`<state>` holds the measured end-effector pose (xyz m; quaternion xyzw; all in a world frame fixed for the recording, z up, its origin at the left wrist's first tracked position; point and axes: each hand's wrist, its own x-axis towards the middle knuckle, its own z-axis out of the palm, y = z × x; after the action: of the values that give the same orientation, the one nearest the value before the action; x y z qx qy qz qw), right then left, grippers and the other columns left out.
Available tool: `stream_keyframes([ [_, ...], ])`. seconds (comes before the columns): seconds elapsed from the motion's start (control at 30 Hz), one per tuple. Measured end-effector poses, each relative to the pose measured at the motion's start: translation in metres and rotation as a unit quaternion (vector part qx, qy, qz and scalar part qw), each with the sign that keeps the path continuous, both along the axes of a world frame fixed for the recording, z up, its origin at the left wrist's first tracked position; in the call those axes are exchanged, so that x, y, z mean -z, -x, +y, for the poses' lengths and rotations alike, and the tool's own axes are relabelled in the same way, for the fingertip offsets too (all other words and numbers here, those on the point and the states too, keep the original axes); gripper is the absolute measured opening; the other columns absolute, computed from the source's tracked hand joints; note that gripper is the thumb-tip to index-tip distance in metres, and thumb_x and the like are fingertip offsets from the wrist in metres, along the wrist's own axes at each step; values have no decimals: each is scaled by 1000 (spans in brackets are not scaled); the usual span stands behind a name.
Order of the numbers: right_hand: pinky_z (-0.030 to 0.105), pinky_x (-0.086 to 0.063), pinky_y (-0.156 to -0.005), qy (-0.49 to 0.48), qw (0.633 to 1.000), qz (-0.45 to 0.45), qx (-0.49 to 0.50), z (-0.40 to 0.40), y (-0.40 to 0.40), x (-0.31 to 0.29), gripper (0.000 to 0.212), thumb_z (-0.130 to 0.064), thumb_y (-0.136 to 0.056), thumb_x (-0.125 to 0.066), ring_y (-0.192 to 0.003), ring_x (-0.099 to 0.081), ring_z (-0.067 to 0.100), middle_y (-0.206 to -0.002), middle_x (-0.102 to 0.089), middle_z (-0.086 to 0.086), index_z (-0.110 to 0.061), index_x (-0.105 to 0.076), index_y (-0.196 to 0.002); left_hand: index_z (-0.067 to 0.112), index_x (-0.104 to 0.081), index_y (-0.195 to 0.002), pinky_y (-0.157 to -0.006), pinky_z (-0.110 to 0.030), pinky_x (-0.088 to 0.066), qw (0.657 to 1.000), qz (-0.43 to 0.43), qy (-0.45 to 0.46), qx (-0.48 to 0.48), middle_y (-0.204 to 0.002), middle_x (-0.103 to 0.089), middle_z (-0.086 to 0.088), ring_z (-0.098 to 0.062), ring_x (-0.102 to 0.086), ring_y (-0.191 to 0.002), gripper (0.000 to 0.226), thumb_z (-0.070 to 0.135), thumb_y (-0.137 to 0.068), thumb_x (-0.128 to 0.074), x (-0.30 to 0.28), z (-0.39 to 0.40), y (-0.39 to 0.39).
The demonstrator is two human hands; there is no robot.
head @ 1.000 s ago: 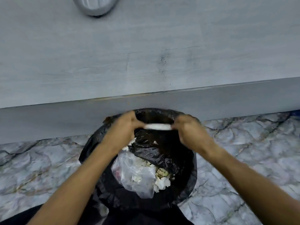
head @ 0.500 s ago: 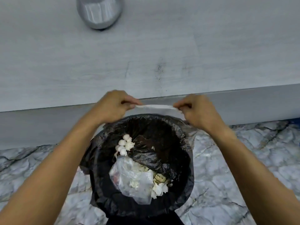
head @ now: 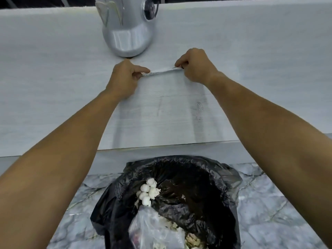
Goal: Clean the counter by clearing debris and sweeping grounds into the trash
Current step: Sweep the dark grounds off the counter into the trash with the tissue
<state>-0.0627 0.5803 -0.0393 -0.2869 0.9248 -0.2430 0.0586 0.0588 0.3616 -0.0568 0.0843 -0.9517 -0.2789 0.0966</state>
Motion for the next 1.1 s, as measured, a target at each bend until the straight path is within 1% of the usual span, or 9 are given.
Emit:
stream_keyframes([
  [0.13, 14, -41, -85, -40, 999, 22, -15, -11, 9, 14, 35, 3, -91, -52, -111, -63, 18, -118, -69, 3, -13, -75, -112, 17, -73, -116, -79, 5, -32, 1000, 1, 17, 5, -108, -72, -5, -4, -55, -91, 37, -5, -92, -55, 15, -12, 11],
  [0.23, 14, -38, -88, -60, 996, 41, -44, -2, 2, 13, 28, -1, -94, -56, -113, -60, 21, -120, -66, 7, -10, -73, -115, 19, -72, -117, -84, -12, -41, 999, 2, 30, 15, -107, -72, -6, -16, -62, -97, 35, -2, -94, -54, 17, -5, 6],
  [0.47, 26, -45, -85, -83, 988, 72, -107, 58, -43, 14, 25, -3, -94, -56, -103, -61, 30, -111, -63, 12, -7, -74, -111, 21, -70, -120, -78, -23, -42, 998, 2, 44, 41, -98, -53, -12, -18, -49, -85, 33, 3, -97, -55, 19, 48, -54],
  [0.67, 36, -48, -70, -69, 989, 85, -96, 143, -150, 19, 26, 4, -88, -59, -83, -59, 35, -96, -63, 16, -5, -76, -107, 25, -68, -123, -68, -25, -43, 996, -21, 27, 78, -91, -48, -2, -16, -48, -78, 42, -2, -93, -58, 17, 118, -140],
  [0.73, 37, -48, -63, -101, 984, 56, -138, 173, -203, 28, 28, 5, -83, -62, -79, -57, 32, -92, -61, 11, -8, -76, -104, 22, -72, -119, -63, -23, -41, 991, -45, 11, 125, -89, -49, 1, -13, -46, -76, 46, -9, -86, -62, 28, 138, -193],
  [0.83, 38, -50, -59, -145, 970, -33, -194, 209, -276, 48, 28, -4, -83, -60, -78, -58, 29, -91, -56, 3, -14, -75, -104, 31, -71, -118, -61, -20, -46, 967, -136, 2, 216, -91, -47, 11, -5, -47, -77, 55, -10, -81, -67, 48, 163, -261],
  [0.97, 33, -51, -63, -84, 989, -57, -108, 218, -251, 38, 31, -1, -87, -58, -77, -60, 28, -95, -60, 5, -14, -76, -109, 30, -73, -114, -68, -28, -49, 969, -105, 3, 224, -94, -52, 7, -12, -54, -81, 58, -14, -79, -61, 33, 157, -209],
  [1.03, 36, -54, -76, -42, 997, -36, -51, 214, -211, 14, 33, 1, -89, -54, -85, -62, 29, -100, -63, 9, -12, -75, -112, 26, -75, -111, -72, -30, -48, 973, -64, 11, 220, -91, -53, 3, -16, -55, -82, 49, -11, -83, -61, 7, 152, -151],
  [1.1, 25, -49, -88, -14, 1000, 1, 1, 211, -165, -7, 34, 4, -90, -53, -97, -64, 28, -107, -67, 12, -11, -75, -112, 24, -76, -110, -75, -25, -45, 977, -27, 25, 209, -91, -55, 1, -14, -56, -83, 42, -8, -87, -61, -12, 149, -88],
])
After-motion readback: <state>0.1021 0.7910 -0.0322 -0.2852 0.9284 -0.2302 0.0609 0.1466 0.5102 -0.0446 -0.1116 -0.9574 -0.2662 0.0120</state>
